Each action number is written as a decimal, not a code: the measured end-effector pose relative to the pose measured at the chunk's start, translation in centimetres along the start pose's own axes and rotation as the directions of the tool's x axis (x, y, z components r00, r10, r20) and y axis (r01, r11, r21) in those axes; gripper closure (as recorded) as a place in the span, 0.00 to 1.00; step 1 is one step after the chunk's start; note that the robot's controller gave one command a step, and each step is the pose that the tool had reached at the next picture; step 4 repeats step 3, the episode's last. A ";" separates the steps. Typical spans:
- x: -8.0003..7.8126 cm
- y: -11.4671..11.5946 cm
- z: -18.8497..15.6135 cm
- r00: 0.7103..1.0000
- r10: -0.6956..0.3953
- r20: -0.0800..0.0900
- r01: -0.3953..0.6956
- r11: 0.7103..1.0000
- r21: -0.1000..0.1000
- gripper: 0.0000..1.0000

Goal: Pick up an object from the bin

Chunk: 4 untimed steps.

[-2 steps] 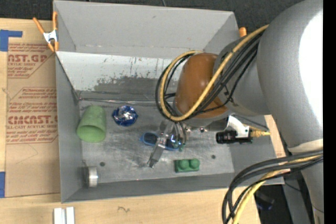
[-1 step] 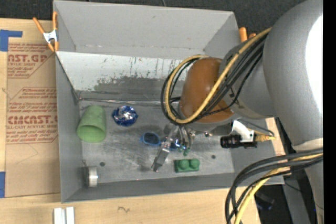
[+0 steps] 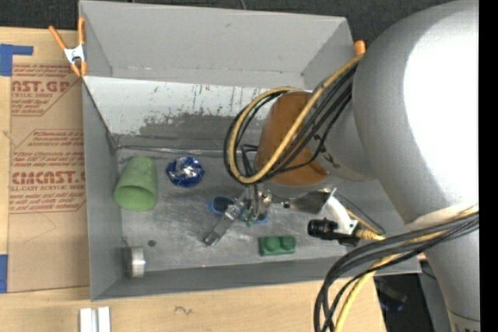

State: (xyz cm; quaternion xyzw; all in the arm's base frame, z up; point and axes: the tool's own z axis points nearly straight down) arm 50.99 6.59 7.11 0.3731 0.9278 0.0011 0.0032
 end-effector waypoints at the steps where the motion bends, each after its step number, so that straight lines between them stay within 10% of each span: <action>1: -0.1 0.1 -0.1 1.000 0.000 -0.003 0.000 1.000 0.002 0.00; 2: -0.1 0.1 -0.1 1.000 0.000 -0.001 0.000 1.000 0.002 1.00; 4: -0.2 0.2 -4.5 1.000 -0.001 -0.003 0.001 1.000 0.002 1.00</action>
Offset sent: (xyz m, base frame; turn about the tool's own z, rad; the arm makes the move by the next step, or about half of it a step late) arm 0.0000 0.0000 0.0000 0.0000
